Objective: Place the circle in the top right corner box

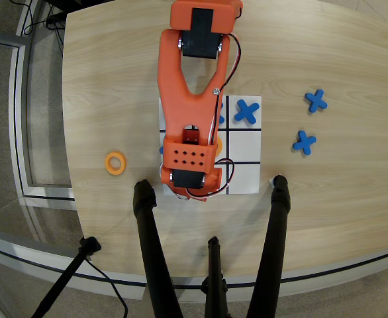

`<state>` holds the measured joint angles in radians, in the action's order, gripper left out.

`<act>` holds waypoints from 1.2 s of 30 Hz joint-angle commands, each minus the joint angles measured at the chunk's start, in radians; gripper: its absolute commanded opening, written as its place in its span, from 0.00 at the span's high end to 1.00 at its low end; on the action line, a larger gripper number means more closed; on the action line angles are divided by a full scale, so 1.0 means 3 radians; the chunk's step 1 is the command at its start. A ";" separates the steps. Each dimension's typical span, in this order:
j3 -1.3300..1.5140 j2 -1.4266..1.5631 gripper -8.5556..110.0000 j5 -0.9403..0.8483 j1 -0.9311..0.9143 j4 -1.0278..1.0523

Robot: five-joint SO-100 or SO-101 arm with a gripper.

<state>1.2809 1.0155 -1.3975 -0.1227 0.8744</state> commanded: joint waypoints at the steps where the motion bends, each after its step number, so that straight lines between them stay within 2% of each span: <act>1: -0.0159 0.0005 0.93 0.0010 -0.0036 0.0015; 20: -0.0225 0.0102 0.88 0.0005 -0.0097 0.0046; 25: -0.0256 0.0419 0.87 0.0000 -0.0087 0.0291; 31: 0.0128 0.1375 0.87 -0.0015 0.0026 0.1084; 36: 0.1810 0.3083 0.87 -0.0082 0.0266 0.1386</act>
<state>1.5463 1.6137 -1.4021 -0.0798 1.2640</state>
